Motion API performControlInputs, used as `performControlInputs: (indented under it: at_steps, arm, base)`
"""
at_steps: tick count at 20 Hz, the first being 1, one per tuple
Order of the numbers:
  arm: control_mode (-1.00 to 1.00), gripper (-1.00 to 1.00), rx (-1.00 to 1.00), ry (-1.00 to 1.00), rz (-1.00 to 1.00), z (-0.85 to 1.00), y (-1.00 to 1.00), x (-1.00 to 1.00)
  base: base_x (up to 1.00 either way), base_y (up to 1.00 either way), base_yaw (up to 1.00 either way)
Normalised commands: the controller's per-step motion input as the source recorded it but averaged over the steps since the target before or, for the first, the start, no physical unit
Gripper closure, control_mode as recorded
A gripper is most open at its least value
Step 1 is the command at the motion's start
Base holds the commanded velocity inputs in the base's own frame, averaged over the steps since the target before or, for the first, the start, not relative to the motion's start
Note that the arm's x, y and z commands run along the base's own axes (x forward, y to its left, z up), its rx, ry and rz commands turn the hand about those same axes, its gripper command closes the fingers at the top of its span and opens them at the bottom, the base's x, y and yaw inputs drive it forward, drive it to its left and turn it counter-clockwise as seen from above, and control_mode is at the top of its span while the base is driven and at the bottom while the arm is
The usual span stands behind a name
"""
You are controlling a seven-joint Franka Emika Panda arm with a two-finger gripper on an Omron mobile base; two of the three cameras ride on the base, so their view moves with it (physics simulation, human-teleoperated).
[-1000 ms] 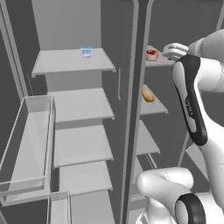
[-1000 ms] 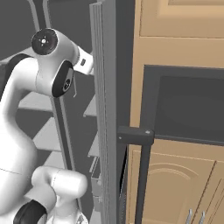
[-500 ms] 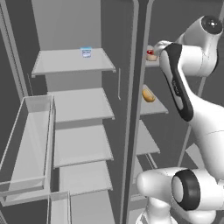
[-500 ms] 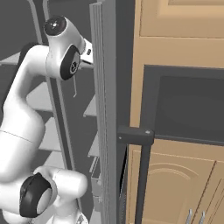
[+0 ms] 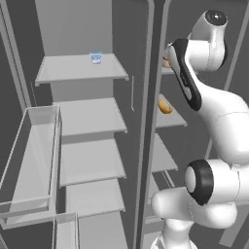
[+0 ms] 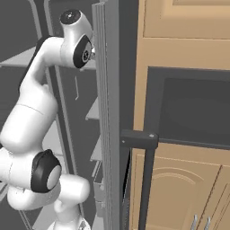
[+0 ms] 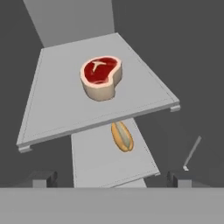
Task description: Pick up the frozen steak from the freezer, place it on any shelf in the fridge, and close the fridge and freezer doors when done.
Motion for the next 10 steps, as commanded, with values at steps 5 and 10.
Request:
performControlInputs:
  at_steps: [5, 10]
  arm:
    - [-1.00, -1.00, 0.00, 0.00, 0.00, -0.33, -0.20, 0.59]
    - [-1.00, -1.00, 0.00, 0.00, 0.00, -0.19, -0.03, 0.49]
  base:
    - [0.00, 0.00, 0.00]
    - [0.00, 0.00, 0.00]
